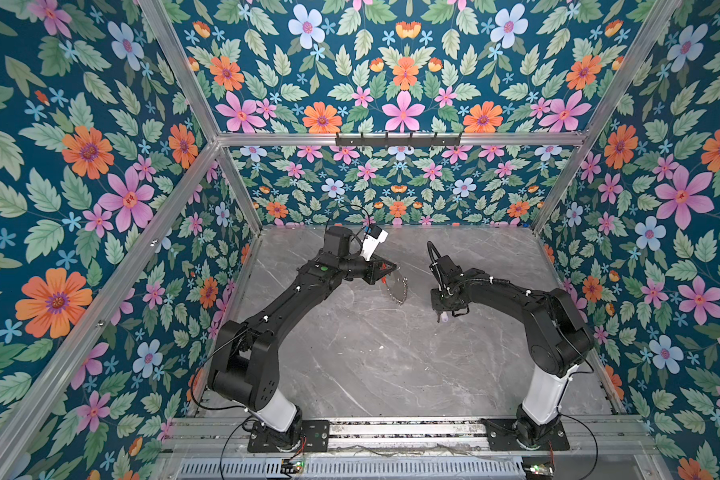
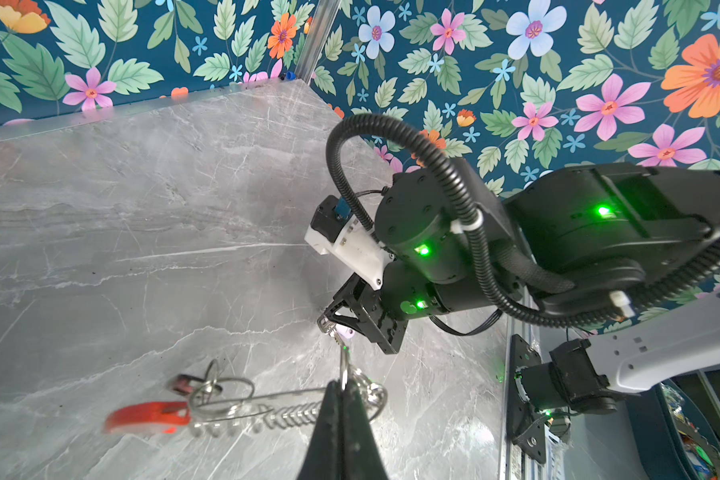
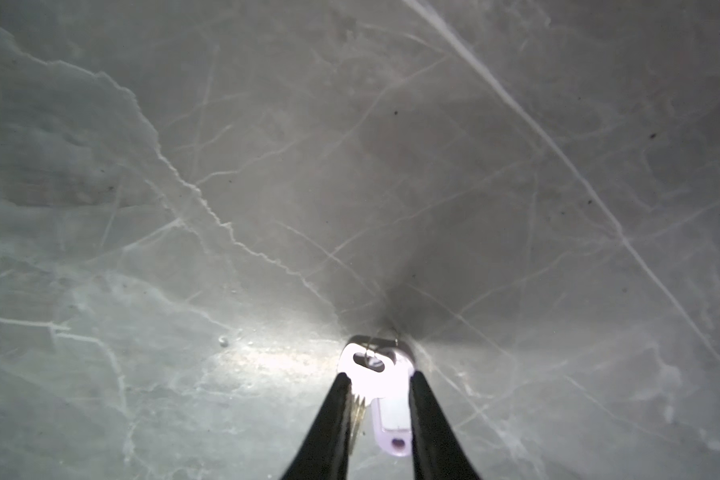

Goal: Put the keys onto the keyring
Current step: 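Lower the right gripper and grasp the lilac-tagged key, then lift the lilac-tagged key with the right gripper toward the keyring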

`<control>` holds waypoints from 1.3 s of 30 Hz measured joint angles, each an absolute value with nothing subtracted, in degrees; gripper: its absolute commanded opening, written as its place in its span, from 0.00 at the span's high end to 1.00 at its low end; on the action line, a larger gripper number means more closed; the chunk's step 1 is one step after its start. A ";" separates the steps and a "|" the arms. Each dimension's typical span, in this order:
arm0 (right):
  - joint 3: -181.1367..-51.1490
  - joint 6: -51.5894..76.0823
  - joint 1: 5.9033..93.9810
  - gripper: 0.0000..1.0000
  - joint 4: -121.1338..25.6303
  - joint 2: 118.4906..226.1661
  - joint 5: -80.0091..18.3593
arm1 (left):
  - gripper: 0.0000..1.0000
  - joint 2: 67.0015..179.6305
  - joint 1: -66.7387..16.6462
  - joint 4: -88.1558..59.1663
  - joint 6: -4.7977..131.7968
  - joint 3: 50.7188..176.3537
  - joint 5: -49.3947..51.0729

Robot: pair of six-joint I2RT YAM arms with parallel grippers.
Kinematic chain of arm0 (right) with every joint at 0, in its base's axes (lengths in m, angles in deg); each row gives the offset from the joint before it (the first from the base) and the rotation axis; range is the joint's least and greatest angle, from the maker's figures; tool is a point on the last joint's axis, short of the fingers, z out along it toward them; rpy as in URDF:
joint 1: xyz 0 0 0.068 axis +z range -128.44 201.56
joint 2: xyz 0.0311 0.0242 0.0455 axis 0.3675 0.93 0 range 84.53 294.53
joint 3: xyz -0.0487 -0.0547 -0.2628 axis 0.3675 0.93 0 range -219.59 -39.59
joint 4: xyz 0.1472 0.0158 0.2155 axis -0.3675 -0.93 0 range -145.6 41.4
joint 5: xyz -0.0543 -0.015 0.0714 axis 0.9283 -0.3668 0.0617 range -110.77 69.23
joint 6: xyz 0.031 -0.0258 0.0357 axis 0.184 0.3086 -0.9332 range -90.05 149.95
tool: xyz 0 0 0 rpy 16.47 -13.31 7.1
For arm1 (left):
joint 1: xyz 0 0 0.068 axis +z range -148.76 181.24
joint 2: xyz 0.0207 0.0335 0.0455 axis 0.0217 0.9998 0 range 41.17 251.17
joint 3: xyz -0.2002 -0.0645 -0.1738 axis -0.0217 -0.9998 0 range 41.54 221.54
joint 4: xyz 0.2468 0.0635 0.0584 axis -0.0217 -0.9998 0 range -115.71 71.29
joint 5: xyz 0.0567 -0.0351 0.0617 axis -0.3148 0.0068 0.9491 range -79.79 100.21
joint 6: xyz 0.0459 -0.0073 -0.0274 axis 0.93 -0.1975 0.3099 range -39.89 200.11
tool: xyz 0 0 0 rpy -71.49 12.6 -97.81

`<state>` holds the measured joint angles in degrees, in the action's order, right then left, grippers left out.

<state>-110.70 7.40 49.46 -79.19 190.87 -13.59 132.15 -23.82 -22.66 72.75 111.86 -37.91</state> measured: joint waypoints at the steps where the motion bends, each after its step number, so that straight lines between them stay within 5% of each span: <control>1: -110.81 7.40 49.53 0.77 -79.34 191.07 -13.53 | 1.00 132.15 -23.84 -22.68 72.75 111.86 -37.91; 39: -112.95 7.40 49.57 0.83 -80.33 194.63 -12.85 | 1.00 133.27 -24.58 -24.80 72.97 113.74 -37.95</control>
<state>-112.95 7.40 49.57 -80.33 194.63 -12.85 133.27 -24.58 -24.80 72.97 113.74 -37.95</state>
